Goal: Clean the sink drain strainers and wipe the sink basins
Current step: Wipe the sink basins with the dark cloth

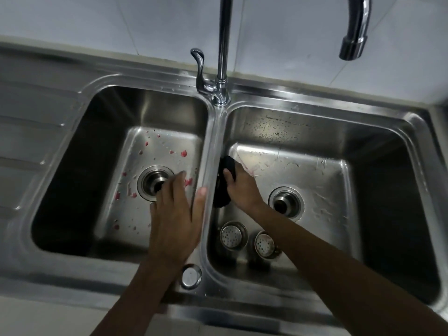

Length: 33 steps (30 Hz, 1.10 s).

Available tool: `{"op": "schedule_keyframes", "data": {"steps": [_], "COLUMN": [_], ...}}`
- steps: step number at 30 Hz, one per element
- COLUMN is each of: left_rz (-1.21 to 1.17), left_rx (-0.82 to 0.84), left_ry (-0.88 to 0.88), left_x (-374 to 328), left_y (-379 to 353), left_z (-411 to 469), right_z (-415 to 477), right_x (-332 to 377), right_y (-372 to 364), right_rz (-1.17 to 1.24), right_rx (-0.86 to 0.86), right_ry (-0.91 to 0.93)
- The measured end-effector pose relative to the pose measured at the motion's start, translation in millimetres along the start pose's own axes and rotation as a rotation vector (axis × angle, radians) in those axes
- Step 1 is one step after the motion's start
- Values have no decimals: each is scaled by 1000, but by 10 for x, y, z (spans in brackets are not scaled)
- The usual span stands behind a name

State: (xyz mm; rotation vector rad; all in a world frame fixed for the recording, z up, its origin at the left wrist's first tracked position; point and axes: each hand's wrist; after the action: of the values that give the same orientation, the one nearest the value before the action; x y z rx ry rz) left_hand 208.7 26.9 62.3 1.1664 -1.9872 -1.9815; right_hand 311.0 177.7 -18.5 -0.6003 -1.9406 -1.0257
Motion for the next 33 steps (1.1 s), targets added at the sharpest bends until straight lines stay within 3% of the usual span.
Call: {"op": "schedule_keyframes", "data": {"steps": [5, 10, 16, 21, 23, 27, 33], "left_rz": [93, 207, 249, 244, 234, 216, 179], "left_rx": [-72, -89, -85, -96, -84, -63, -41], "left_ry": [-130, -105, -127, -134, -131, -124, -116], "left_x": [-409, -369, -385, -395, -404, -412, -426], "left_y": [-214, -358, -344, -335, -336, -331, -308], "left_z": [478, 564, 567, 562, 561, 553, 556], "right_z": [320, 546, 620, 289, 312, 399, 459], "right_x": [-659, -918, -1164, -1587, -1579, -1322, -951], "right_y": [-17, 8, 686, 1338, 1339, 870, 9], "right_rz": [-634, -886, -861, -676, -605, -565, -618], "right_rx": [259, 140, -42, -330, -367, -294, 44], "right_ry": [222, 315, 107, -261, -330, -186, 193]}}
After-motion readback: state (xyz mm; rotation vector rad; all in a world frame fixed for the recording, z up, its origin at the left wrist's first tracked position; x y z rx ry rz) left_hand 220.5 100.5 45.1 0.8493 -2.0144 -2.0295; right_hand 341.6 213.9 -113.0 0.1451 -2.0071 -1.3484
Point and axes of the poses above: each hand's wrist, its own z-axis towards the middle knuckle, its own y-axis out of the back of the hand, x = y × z, and after that the axes turned 10 degrees about z, right-handed
